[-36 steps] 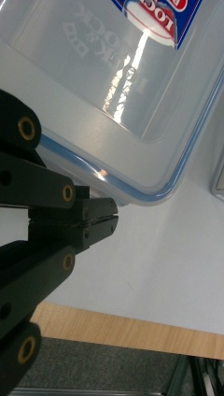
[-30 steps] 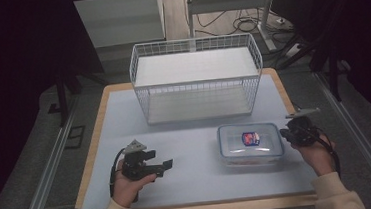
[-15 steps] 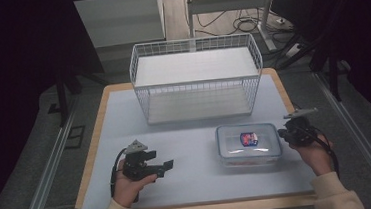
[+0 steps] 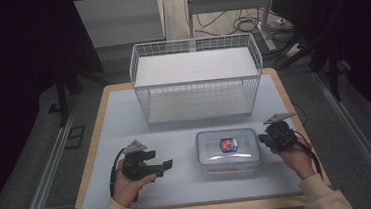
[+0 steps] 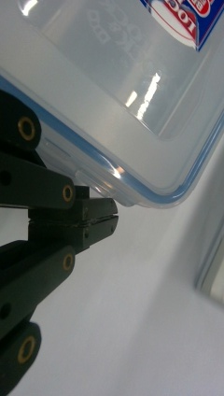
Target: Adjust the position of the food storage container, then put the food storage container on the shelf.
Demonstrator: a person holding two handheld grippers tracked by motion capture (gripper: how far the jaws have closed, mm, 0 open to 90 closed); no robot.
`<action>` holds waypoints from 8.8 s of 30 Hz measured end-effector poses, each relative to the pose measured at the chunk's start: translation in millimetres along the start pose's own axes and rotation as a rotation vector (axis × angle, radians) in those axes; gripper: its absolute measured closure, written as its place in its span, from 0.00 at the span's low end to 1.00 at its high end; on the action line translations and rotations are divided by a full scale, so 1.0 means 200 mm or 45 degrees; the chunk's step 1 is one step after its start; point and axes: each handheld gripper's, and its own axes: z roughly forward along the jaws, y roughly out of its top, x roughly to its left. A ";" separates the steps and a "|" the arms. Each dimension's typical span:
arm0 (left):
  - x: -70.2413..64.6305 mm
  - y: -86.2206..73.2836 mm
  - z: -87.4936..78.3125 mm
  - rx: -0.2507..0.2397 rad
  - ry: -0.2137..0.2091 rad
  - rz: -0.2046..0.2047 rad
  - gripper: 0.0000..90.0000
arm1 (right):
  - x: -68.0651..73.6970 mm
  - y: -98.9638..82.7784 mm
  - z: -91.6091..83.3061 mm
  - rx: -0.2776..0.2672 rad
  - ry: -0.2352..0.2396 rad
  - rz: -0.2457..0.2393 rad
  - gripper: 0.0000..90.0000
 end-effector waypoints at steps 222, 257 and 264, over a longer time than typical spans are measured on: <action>-0.17 0.34 -0.11 -0.241 -0.213 -0.082 0.53 | 0.12 0.24 -0.29 -0.476 0.736 0.214 0.59; -0.08 0.82 -0.22 -0.321 -0.190 -0.015 0.53 | -0.02 0.72 -0.42 -0.551 0.705 0.155 0.58; -0.04 0.93 -0.22 -0.320 -0.184 -0.002 0.53 | -0.07 0.81 -0.41 -0.555 0.710 0.160 0.58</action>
